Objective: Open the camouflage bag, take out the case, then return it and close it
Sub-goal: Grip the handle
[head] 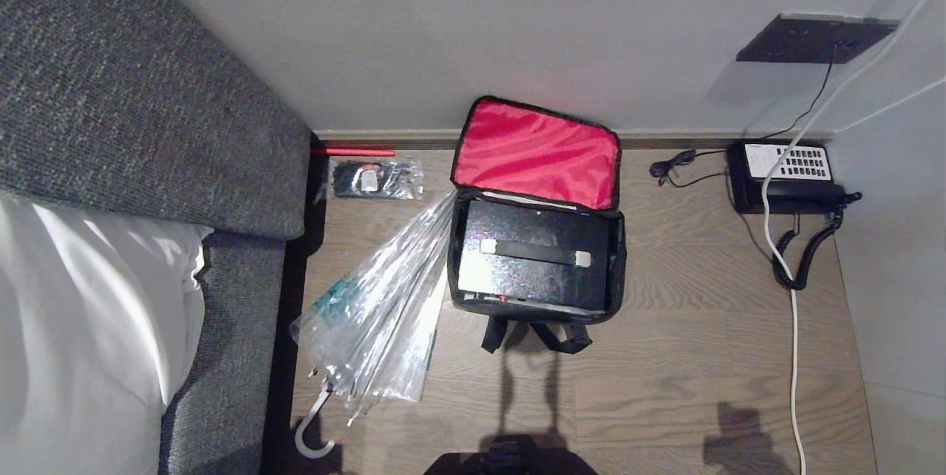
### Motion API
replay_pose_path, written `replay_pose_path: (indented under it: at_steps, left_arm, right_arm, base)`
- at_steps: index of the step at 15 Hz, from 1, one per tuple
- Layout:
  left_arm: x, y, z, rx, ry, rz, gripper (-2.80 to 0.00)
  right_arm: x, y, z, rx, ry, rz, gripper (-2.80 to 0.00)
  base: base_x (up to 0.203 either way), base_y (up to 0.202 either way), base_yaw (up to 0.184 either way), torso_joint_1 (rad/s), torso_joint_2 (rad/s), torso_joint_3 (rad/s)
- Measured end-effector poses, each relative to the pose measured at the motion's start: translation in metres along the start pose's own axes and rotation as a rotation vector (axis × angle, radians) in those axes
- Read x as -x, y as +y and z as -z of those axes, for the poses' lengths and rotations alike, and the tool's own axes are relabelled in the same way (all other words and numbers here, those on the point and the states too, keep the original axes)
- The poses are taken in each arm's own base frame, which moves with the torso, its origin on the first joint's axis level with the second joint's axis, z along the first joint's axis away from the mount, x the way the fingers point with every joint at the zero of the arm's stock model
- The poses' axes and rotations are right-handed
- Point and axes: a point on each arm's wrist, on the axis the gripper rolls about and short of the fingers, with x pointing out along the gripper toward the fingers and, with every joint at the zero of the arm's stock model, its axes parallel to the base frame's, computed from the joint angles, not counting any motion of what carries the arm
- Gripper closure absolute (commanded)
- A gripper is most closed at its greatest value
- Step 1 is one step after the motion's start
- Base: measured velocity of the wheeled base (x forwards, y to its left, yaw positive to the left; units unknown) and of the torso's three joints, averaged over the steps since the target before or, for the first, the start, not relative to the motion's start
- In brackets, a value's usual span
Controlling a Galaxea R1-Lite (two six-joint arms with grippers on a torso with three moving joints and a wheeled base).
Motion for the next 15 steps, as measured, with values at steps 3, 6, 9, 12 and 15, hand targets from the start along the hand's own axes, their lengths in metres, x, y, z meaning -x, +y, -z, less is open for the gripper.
replay_pose_path:
  at_steps: [3, 6, 9, 12, 15]
  left_arm:
    - [0.0000, 0.0000, 0.0000, 0.007, 0.000, 0.000, 0.00]
    - [0.0000, 0.0000, -0.0001, 0.007, -0.001, 0.000, 0.00]
    - [0.0000, 0.0000, -0.0001, 0.007, -0.001, 0.000, 0.00]
    - [0.0000, 0.0000, -0.0001, 0.007, -0.001, 0.000, 0.00]
    - [0.0000, 0.0000, -0.0001, 0.007, -0.001, 0.000, 0.00]
  right_arm:
    - [0.0000, 0.0000, 0.0000, 0.000, 0.000, 0.000, 0.00]
    - [0.0000, 0.0000, 0.0000, 0.000, 0.000, 0.000, 0.00]
    - [0.0000, 0.0000, 0.0000, 0.000, 0.000, 0.000, 0.00]
    - [0.0000, 0.0000, 0.0000, 0.000, 0.000, 0.000, 0.00]
    - [0.0000, 0.0000, 0.0001, 0.000, 0.001, 0.000, 0.00]
  base:
    - [0.000, 0.000, 0.000, 0.000, 0.00, 0.000]
    - [0.000, 0.000, 0.000, 0.000, 0.00, 0.000]
    - [0.000, 0.000, 0.000, 0.000, 0.00, 0.000]
    - [0.000, 0.000, 0.000, 0.000, 0.00, 0.000]
    - [0.000, 0.000, 0.000, 0.000, 0.00, 0.000]
